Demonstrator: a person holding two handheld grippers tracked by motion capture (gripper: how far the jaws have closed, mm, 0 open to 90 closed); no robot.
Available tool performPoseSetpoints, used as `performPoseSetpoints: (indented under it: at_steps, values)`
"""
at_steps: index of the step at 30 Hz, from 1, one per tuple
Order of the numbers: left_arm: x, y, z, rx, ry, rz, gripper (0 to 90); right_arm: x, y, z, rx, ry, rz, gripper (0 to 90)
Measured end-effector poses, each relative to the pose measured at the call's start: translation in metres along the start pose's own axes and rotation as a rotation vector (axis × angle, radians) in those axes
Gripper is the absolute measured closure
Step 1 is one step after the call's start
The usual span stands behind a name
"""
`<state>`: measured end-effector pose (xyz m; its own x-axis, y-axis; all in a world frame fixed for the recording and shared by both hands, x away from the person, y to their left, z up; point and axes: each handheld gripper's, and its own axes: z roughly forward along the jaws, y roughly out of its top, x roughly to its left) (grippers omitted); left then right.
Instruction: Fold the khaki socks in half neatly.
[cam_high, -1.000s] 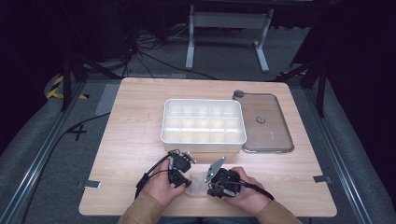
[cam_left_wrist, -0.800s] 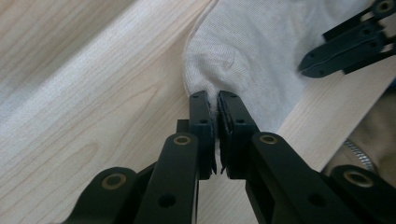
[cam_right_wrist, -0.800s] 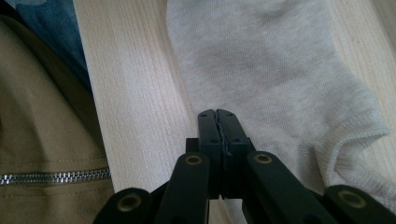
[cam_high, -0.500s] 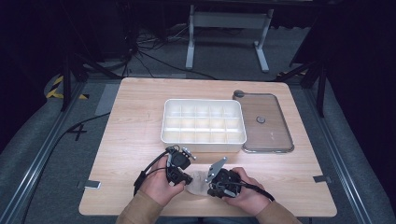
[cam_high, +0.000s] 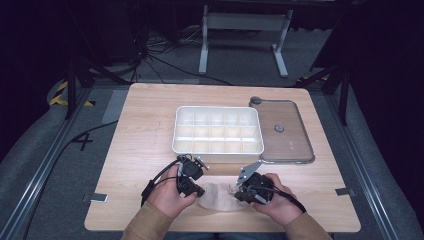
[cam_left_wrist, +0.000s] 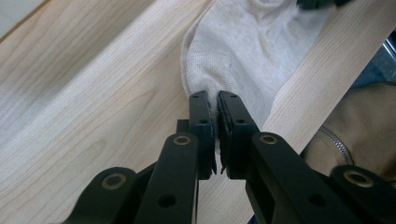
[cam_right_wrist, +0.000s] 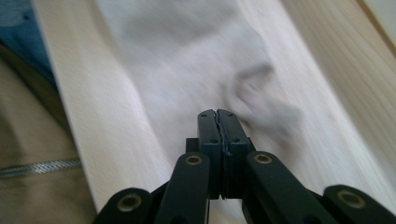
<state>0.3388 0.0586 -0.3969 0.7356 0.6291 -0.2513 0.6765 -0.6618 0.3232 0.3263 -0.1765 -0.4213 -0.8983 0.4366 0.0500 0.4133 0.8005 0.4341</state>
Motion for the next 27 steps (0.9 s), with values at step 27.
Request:
performPoseSetpoints:
  at_steps: [27]
  values:
    - [-0.006,0.001,-0.013,-0.024,-0.005,0.019,84.7,-0.001,-0.008,0.012,-0.011,-0.013,0.066,89.9]
